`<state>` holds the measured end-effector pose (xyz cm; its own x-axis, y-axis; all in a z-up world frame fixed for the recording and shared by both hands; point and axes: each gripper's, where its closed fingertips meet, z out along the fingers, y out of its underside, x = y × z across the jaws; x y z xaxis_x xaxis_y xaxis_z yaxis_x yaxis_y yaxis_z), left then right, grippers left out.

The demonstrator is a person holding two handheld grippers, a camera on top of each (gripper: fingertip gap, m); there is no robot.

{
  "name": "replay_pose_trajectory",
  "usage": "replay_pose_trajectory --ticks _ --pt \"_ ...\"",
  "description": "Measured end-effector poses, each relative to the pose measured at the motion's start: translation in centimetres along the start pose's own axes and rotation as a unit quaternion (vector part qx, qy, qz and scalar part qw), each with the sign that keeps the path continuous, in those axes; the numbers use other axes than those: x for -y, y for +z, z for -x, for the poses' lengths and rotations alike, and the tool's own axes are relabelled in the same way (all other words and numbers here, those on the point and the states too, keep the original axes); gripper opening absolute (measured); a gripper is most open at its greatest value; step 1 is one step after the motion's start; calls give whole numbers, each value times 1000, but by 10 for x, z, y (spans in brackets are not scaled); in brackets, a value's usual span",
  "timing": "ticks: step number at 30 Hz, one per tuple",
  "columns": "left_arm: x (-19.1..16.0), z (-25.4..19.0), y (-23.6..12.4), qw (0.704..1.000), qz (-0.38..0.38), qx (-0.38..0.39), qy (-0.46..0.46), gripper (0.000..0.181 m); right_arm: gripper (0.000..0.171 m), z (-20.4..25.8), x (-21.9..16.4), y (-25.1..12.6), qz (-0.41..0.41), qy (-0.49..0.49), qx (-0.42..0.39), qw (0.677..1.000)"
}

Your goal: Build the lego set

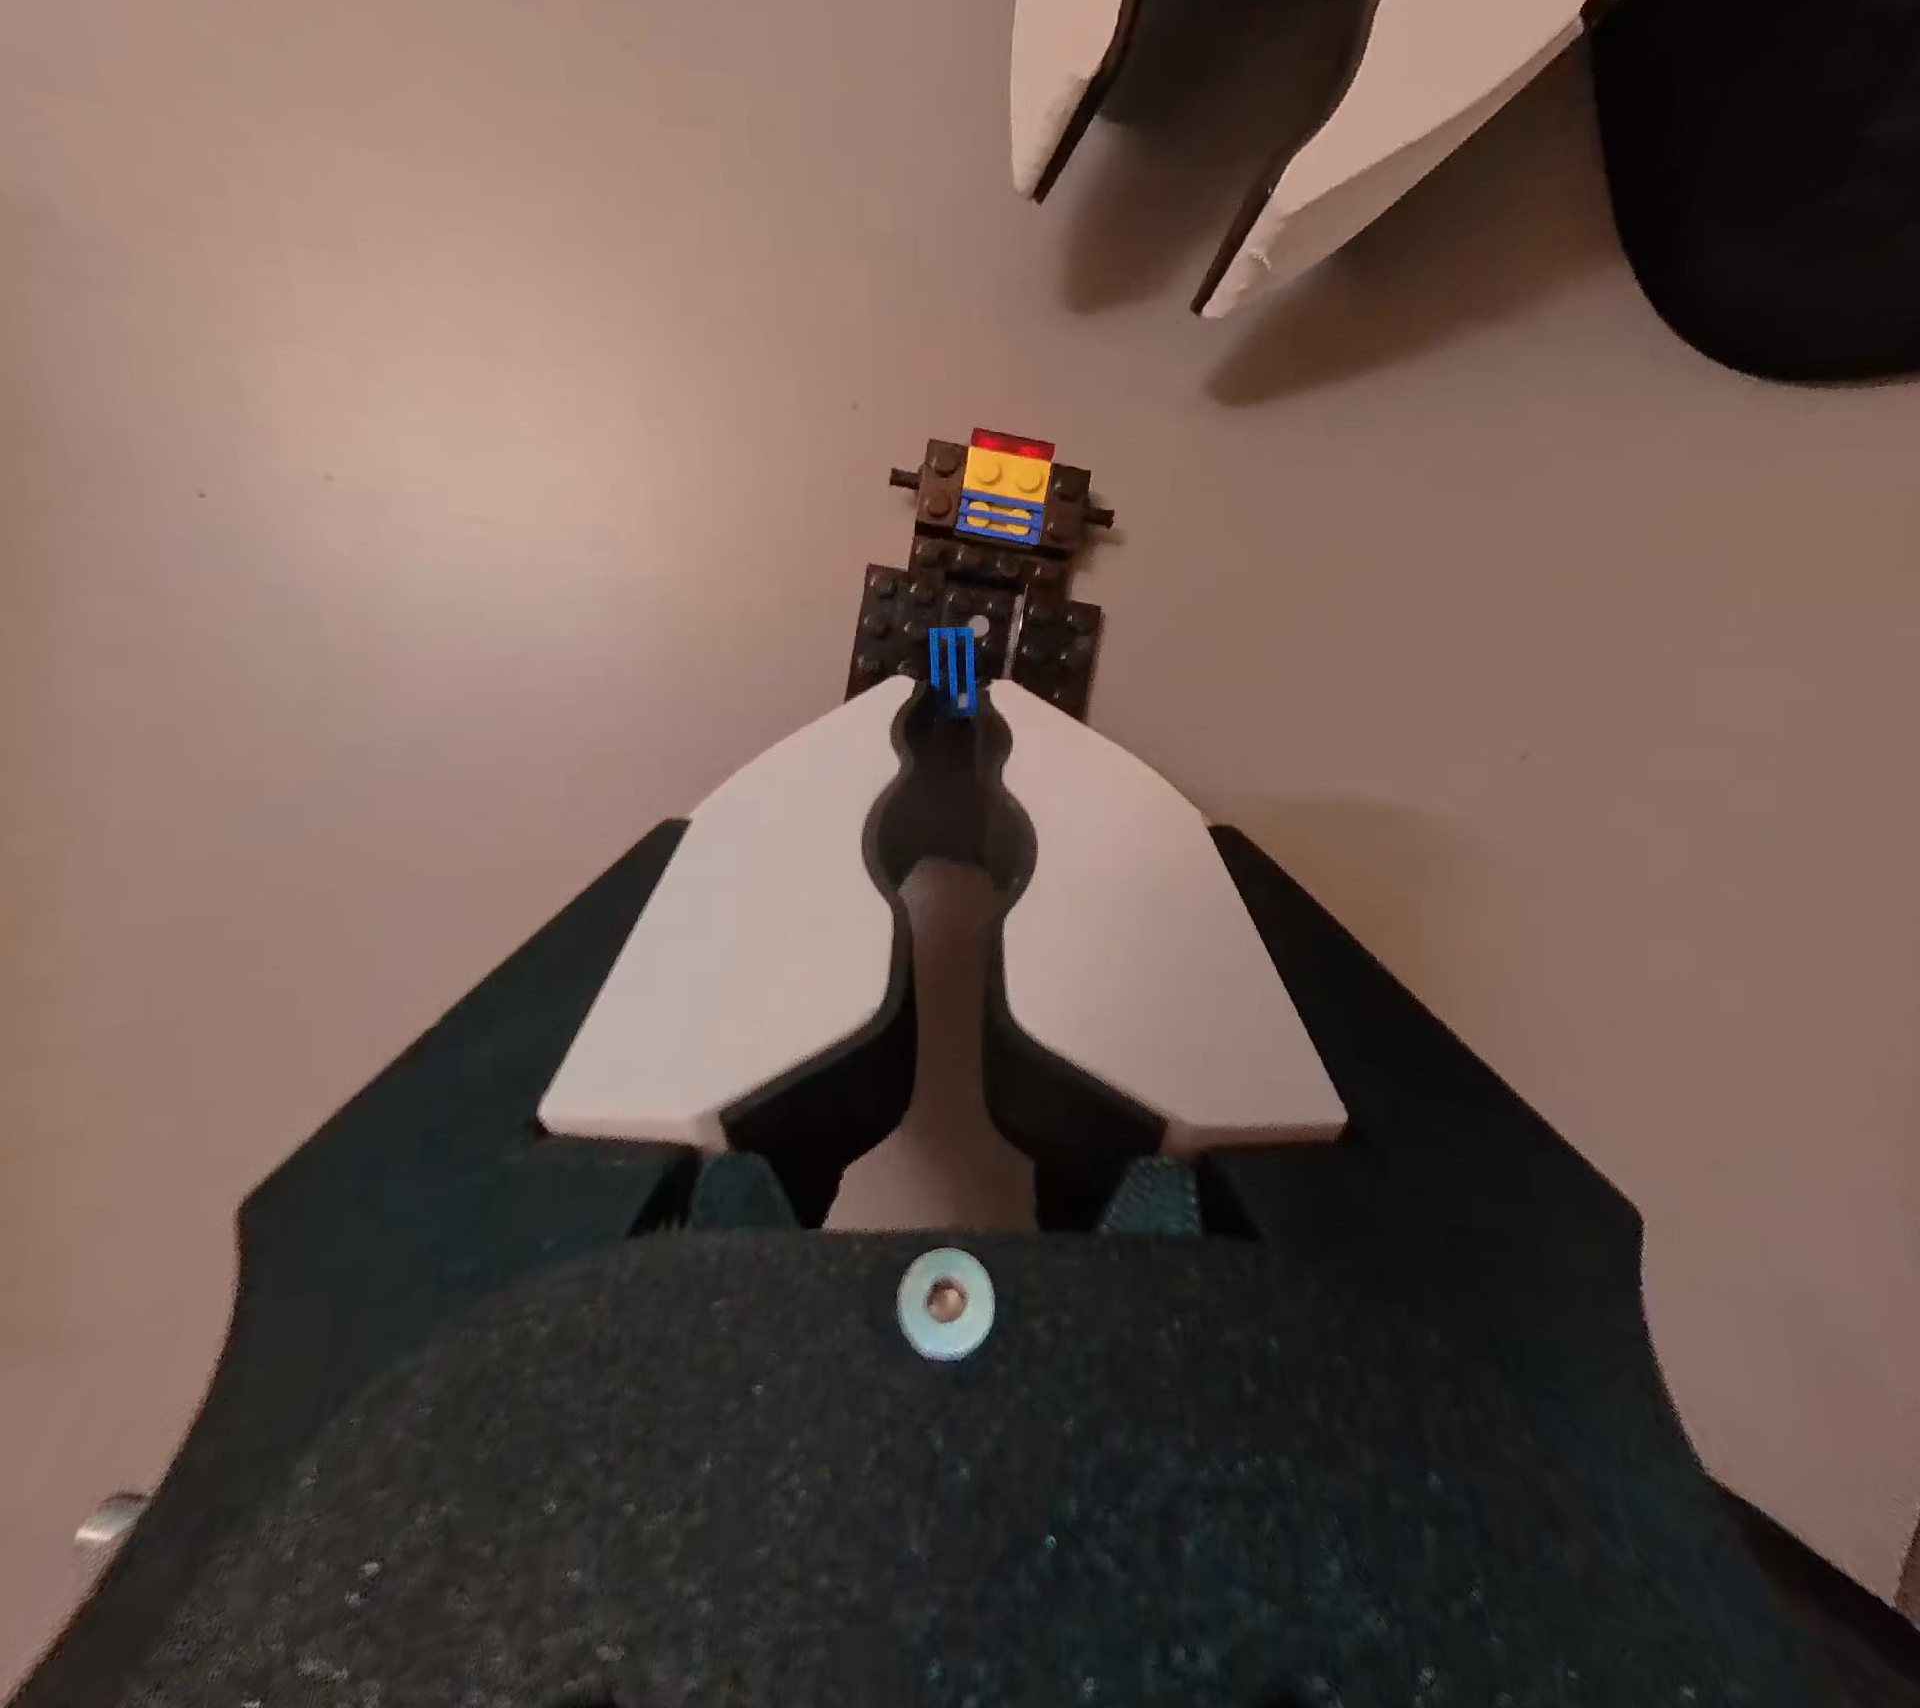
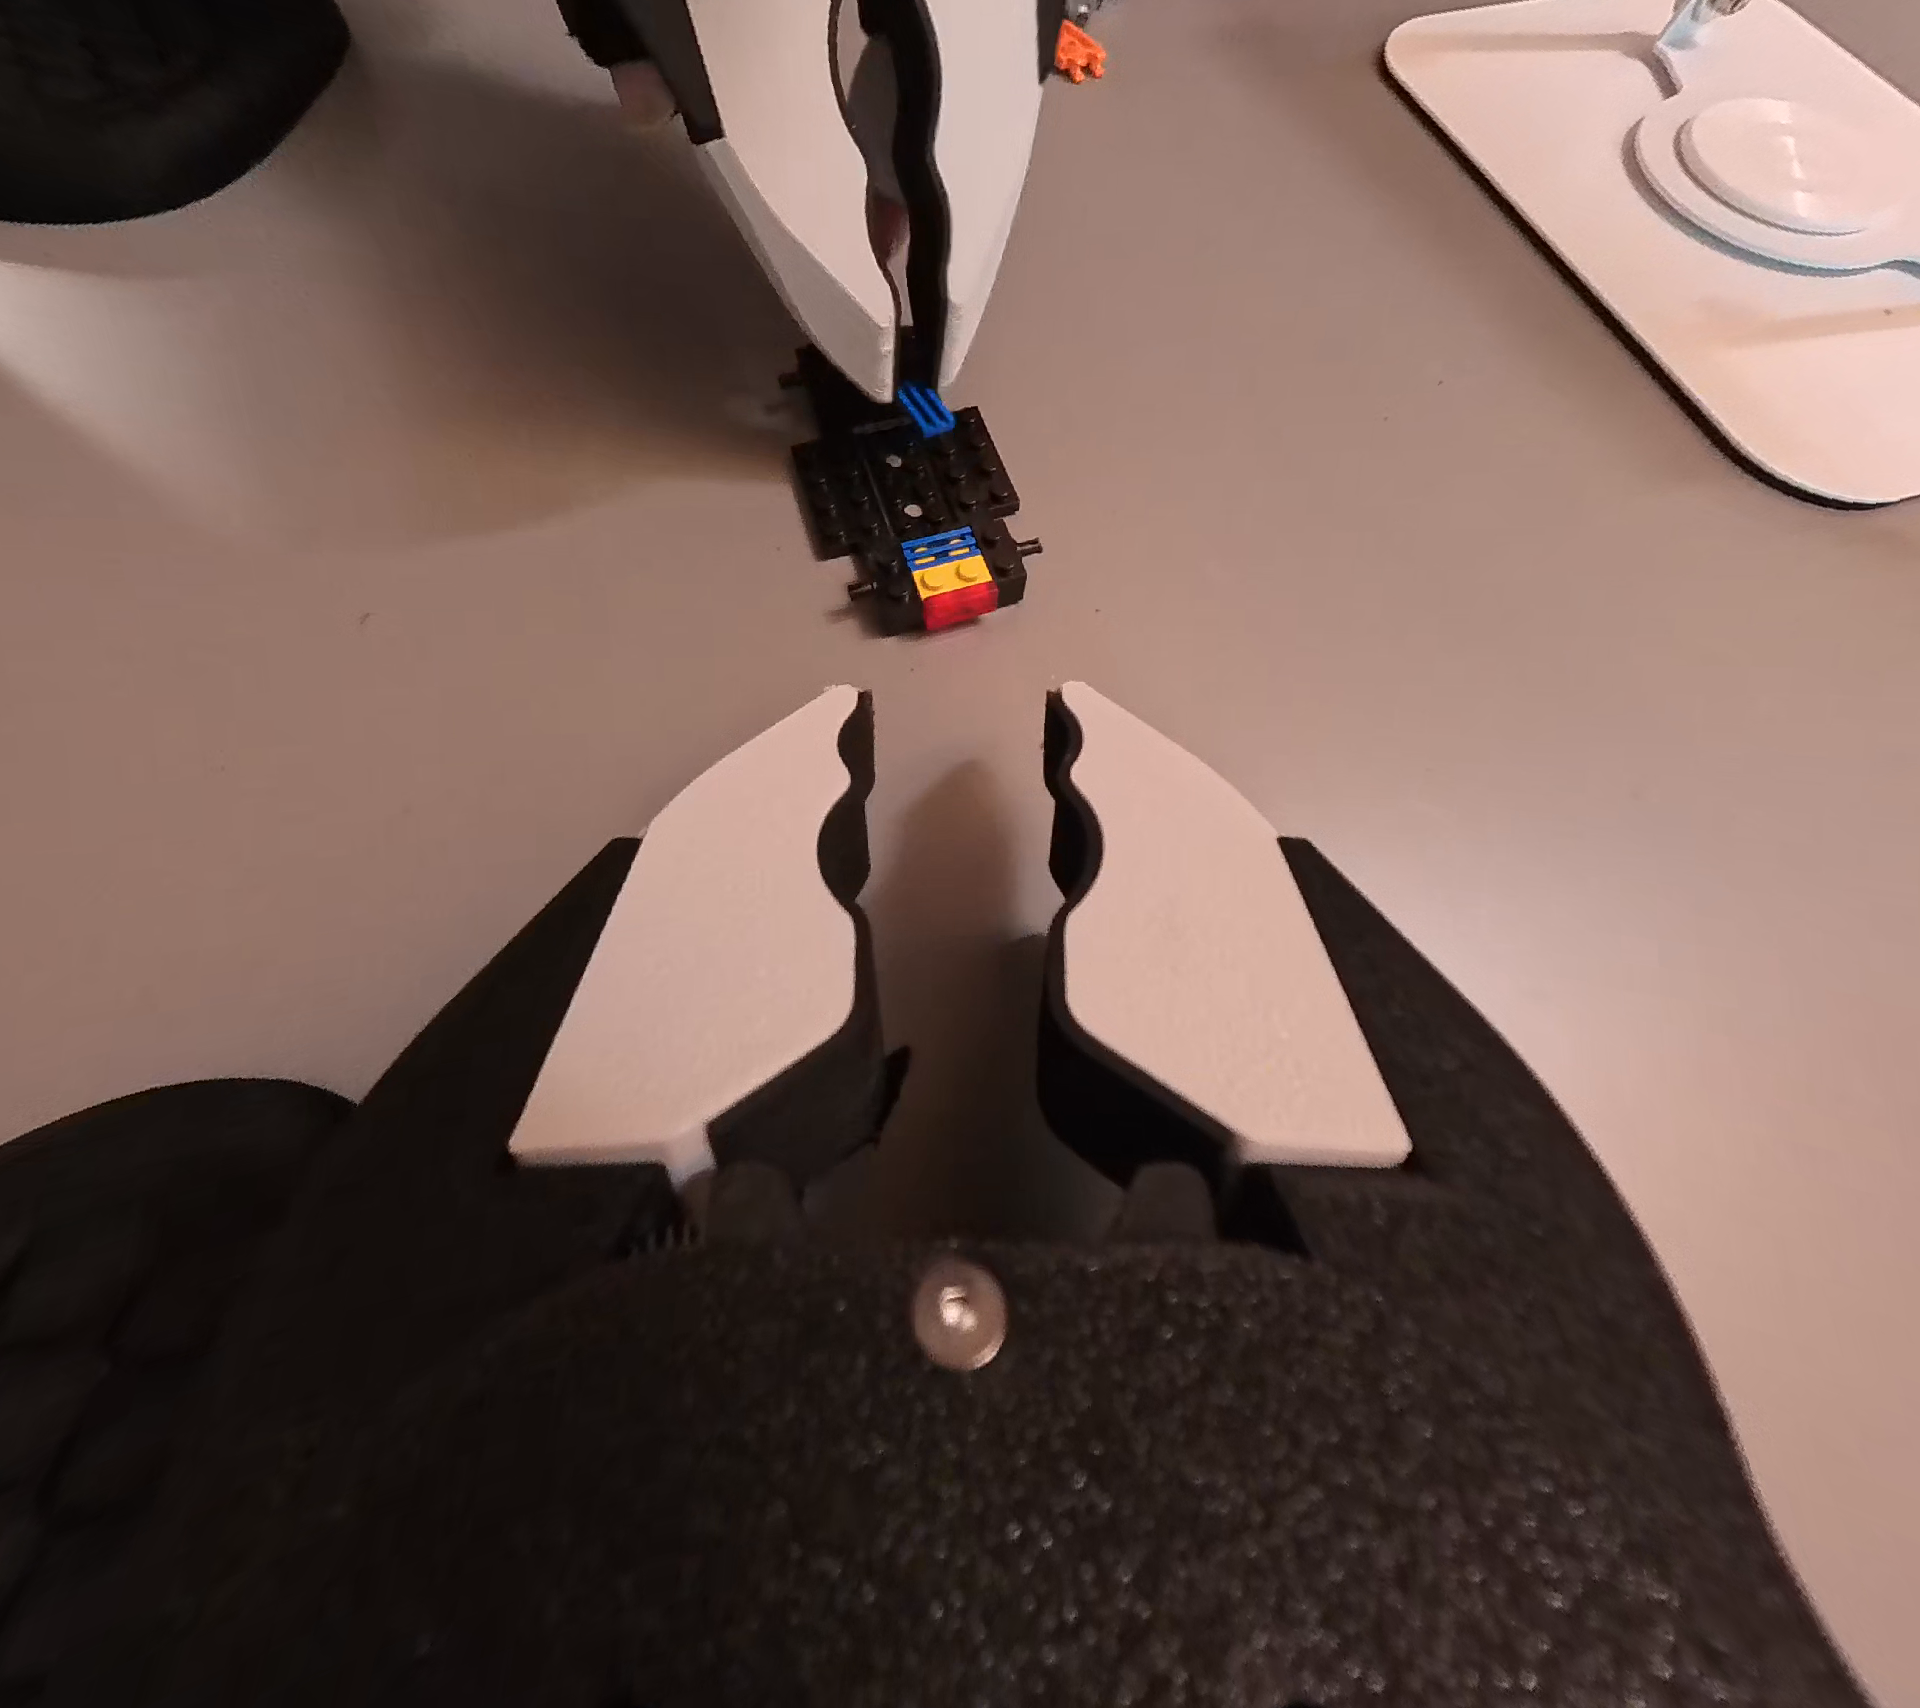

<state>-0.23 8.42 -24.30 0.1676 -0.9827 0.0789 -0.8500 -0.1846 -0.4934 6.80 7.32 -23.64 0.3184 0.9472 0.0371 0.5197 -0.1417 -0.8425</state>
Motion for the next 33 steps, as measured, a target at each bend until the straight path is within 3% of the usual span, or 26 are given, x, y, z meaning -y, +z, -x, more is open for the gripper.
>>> replay_pose_trajectory --ticks 23,33 --pt "5 -7 18 995 29 -3 -91 7 30 9 2 4 1 -2 7 1000" --pt "10 -18 1 993 -26 -39 -111 18 30 9 10 4 -15 5 5 1000"
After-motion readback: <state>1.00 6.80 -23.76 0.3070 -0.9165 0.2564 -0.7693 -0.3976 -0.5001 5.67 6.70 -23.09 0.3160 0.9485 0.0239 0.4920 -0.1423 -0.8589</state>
